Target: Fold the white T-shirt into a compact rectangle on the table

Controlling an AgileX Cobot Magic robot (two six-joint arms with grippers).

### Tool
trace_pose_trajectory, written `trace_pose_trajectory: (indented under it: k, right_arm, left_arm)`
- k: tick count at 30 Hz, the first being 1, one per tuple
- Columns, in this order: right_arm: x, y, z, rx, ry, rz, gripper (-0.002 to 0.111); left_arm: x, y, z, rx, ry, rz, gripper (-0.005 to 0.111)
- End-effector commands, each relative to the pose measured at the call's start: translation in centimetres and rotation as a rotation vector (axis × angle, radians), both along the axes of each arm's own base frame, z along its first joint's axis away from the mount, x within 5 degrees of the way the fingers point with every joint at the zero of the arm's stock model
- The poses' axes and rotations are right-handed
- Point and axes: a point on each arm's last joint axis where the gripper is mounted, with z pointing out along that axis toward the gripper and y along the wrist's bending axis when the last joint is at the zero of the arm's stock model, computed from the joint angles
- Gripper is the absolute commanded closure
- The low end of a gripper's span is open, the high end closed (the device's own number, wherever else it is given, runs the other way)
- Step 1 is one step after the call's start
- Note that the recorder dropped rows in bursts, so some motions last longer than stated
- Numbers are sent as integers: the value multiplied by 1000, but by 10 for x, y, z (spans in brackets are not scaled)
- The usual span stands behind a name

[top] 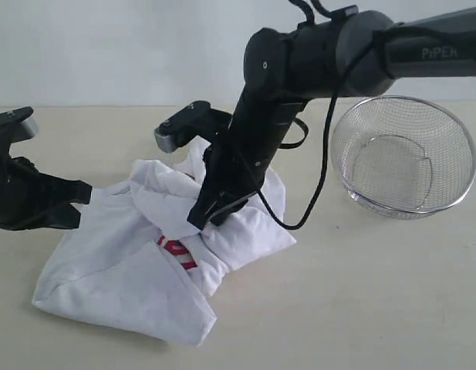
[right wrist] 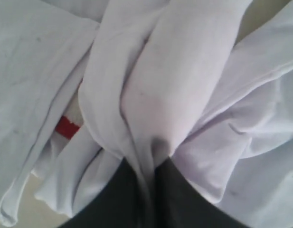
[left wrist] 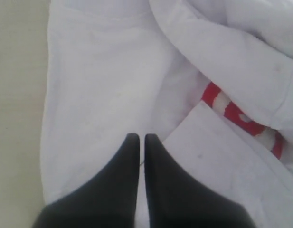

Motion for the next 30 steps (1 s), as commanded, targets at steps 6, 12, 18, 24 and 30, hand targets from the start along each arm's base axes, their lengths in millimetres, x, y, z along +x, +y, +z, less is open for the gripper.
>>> trace_pose_trajectory:
  k: [6, 12, 18, 24, 30]
  right_arm:
    - [-28, -17, 108, 113, -233, 18, 109]
    - [-35, -21, 119, 114, -246, 31, 109]
    - [-34, -20, 117, 111, -240, 31, 109]
    - [-41, -24, 133, 130, -288, 39, 109]
    - [-60, -34, 166, 168, -351, 39, 109]
  left_arm:
    - [2, 2, 0, 11, -35, 20, 102]
    - [6, 4, 2, 33, -80, 36, 102]
    - [4, 2, 2, 31, -67, -12, 102]
    - [4, -6, 4, -48, -81, -64, 102]
    - [5, -8, 6, -67, -96, -60, 102]
